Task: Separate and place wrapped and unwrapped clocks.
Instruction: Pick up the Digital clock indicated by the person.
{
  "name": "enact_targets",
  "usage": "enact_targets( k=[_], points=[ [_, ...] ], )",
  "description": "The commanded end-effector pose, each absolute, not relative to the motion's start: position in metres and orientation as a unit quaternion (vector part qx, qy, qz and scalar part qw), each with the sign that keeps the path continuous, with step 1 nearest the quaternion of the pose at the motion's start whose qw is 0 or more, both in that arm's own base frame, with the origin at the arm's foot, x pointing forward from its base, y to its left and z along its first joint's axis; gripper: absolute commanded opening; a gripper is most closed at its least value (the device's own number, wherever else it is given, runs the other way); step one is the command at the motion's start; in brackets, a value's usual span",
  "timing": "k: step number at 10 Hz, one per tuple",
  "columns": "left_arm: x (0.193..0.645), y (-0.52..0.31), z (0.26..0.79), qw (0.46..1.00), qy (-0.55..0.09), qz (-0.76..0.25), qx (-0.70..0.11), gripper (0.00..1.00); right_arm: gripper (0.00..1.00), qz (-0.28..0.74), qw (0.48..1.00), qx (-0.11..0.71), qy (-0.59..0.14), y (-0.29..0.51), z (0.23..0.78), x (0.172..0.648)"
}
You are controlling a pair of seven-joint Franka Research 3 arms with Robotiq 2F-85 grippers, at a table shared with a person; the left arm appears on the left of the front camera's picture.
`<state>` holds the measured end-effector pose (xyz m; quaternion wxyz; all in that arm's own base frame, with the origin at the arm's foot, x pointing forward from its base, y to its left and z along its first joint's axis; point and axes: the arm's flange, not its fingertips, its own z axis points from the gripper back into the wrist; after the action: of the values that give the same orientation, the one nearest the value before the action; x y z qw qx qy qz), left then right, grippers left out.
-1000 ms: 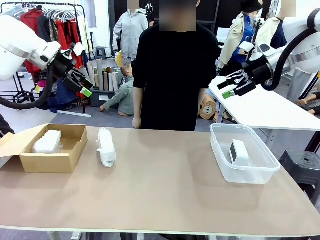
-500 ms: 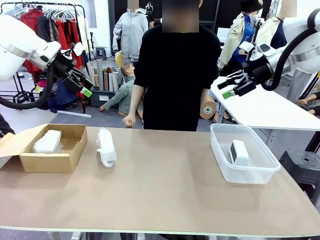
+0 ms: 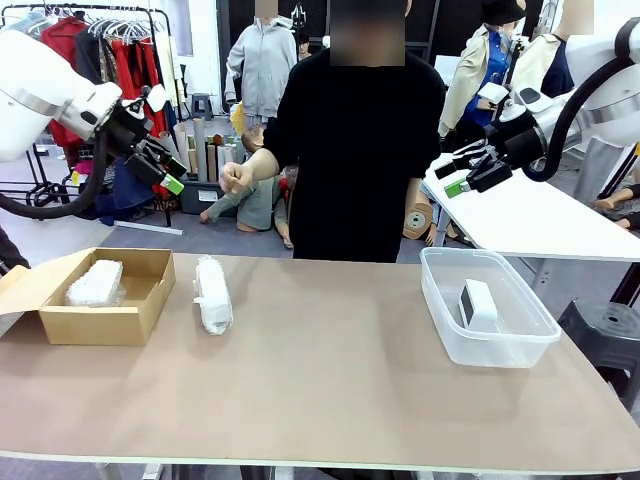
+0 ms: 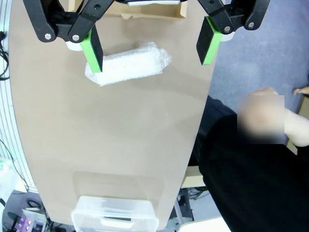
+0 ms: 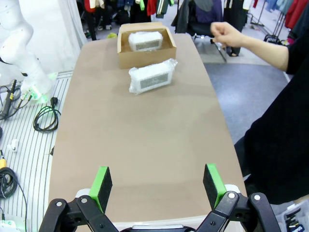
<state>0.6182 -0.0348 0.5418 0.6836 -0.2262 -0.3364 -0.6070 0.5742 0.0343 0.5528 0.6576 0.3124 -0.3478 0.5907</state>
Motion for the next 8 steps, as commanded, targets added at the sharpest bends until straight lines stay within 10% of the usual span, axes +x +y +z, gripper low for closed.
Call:
enact_targets(
  k=[1,8],
  points=[
    [0.6187,-0.0362,0.5426,0.684,-0.340,-0.605,-0.223,1.00,1.00,0.591,0.657,0.310,-0.350,0.0344,0.5551,0.5741],
    [0.6187,-0.0362,0.5426,0.684,-0.340,-0.605,-0.223,1.00,1.00,0.591,0.657,0.310,-0.350,0.0344,0.5551,0.5741]
  ],
)
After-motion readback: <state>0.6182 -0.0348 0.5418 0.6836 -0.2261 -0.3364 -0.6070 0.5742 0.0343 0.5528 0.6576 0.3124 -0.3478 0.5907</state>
